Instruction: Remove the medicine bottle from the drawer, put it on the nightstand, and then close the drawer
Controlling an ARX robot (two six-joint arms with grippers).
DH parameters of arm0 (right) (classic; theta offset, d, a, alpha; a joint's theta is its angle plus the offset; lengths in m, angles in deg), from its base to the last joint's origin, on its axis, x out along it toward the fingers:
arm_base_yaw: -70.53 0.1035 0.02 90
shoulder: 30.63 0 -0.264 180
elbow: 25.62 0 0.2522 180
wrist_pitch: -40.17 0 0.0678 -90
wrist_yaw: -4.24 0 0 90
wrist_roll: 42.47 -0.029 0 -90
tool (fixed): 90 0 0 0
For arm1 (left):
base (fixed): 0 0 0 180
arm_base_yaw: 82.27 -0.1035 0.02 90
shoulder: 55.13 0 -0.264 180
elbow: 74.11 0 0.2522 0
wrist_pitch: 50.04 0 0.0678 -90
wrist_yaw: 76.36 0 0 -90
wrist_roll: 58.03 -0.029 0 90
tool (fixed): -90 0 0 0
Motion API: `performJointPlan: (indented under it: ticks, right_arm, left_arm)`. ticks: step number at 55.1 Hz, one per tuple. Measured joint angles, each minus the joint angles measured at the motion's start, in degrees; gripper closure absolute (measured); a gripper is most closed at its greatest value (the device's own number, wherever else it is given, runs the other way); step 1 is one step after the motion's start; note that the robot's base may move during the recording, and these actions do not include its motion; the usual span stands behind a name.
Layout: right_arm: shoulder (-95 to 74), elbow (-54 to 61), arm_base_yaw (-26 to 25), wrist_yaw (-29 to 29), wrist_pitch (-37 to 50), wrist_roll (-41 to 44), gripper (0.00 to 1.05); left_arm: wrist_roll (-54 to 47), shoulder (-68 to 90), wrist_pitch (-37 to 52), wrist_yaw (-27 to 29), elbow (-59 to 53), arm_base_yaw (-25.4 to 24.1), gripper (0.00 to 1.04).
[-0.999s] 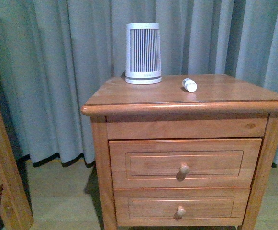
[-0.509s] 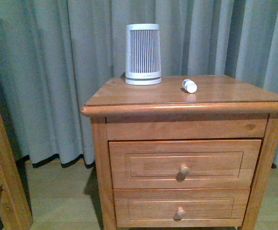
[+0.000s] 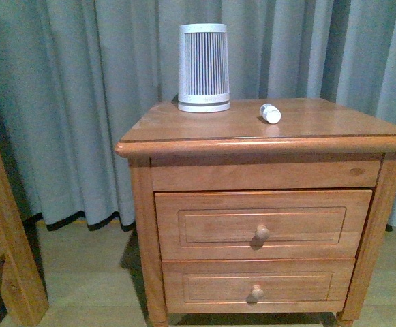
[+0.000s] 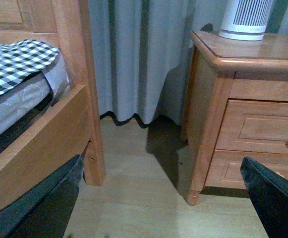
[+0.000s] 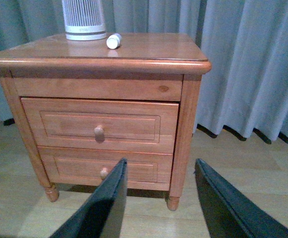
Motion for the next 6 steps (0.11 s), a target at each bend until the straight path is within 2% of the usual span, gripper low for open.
performJointPlan:
  ticks: [4,6]
  right_arm:
    - [0.0,0.0,0.0,0.0,0.0,0.0,0.42]
    - [0.0,0.0,0.0,0.0,0.0,0.0,0.31]
  left_arm:
    - [0.0,0.0,0.0,0.0,0.0,0.0,0.07]
    - [0.0,0.0,0.0,0.0,0.0,0.0,0.07]
